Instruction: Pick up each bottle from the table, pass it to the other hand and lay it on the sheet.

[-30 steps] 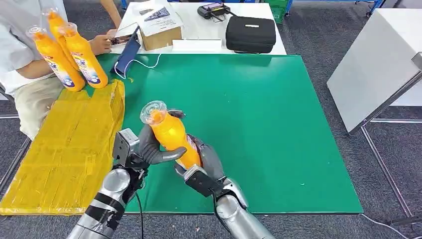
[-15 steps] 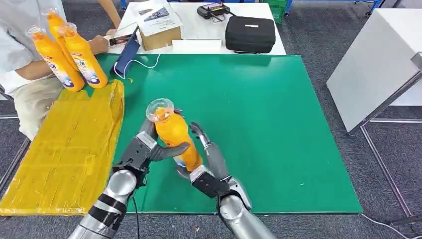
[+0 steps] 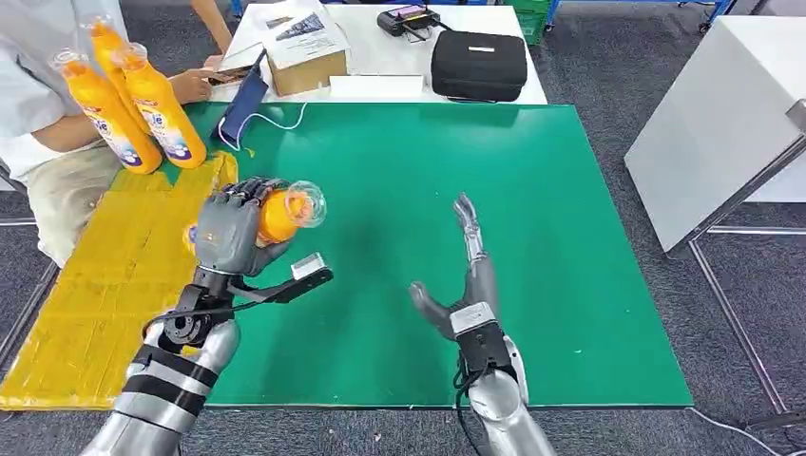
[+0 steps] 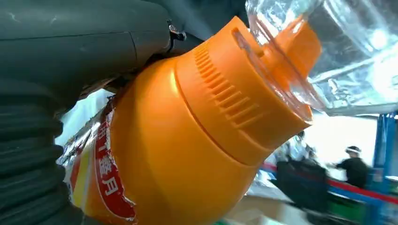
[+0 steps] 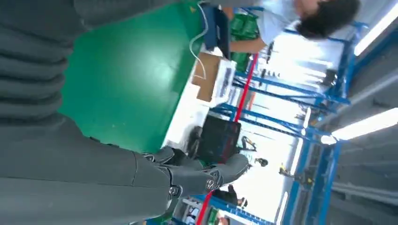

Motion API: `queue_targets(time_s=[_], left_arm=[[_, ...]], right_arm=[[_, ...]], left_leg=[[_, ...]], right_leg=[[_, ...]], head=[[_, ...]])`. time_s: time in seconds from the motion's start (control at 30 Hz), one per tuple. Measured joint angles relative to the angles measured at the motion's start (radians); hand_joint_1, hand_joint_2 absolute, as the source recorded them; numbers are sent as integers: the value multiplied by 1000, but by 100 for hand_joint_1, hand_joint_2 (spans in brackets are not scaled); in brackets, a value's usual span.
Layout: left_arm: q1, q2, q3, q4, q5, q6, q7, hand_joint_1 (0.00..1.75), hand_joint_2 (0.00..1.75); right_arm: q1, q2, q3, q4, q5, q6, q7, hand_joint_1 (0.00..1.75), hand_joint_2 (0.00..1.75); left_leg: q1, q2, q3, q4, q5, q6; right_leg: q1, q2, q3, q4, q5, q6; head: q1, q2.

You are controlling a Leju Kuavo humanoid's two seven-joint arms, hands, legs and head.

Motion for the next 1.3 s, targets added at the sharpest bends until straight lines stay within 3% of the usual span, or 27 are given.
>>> queue_targets(time_s=[0.17,0.2,0.37,0.5,0.83,1.1,1.13,1.17,1.3], left_arm=[[-14,20,6,24,-41,1,19,175,175],[-19,26,6,29,-77,-5,39,175,175],[-79,116,-32,150,-140,-14,198,175,175],[-124,161,-42,310,-142,-7,186,175,175],[-165,165,-58,603,-145,11,161,175,175],[-176,148,-87,724,-147,63,161,175,175],[-180,145,-88,733,-147,72,159,31,175],[-183,142,-89,746,-147,84,152,0,175],[-184,126,-89,769,-145,113,131,0,175]], right_arm=[[8,-7,-9,-34,-3,2,3,0,0],[8,-9,-10,-38,-8,2,3,0,175],[9,-18,-36,-75,-60,2,24,0,175],[7,-26,-62,-104,-87,9,39,0,175],[-26,-36,-52,-93,-73,55,57,0,175],[-55,-37,-21,-55,-68,72,57,0,175],[-58,-37,-19,-50,-68,72,57,0,175],[-61,-37,-15,-41,-68,72,57,0,175],[-69,-37,-3,-12,-68,74,57,0,175]], left_leg=[[0,0,0,0,0,0],[0,0,0,0,0,0],[0,1,0,0,0,0],[1,1,0,0,1,-1],[0,1,-1,0,1,-1],[0,0,-1,0,1,-2],[0,0,-1,0,1,-2],[0,0,0,0,1,-2],[0,-1,0,0,1,-1]], right_leg=[[0,0,0,0,0,0],[0,0,0,0,0,0],[0,1,-1,0,0,0],[1,1,-1,0,0,0],[0,1,-1,0,0,0],[0,1,-1,0,0,0],[0,0,-1,1,0,0],[0,0,0,1,0,0],[0,0,0,0,0,0]], head=[[0,0],[1,0],[0,0],[0,0],[0,0],[1,0],[1,0],[0,0],[1,0]])
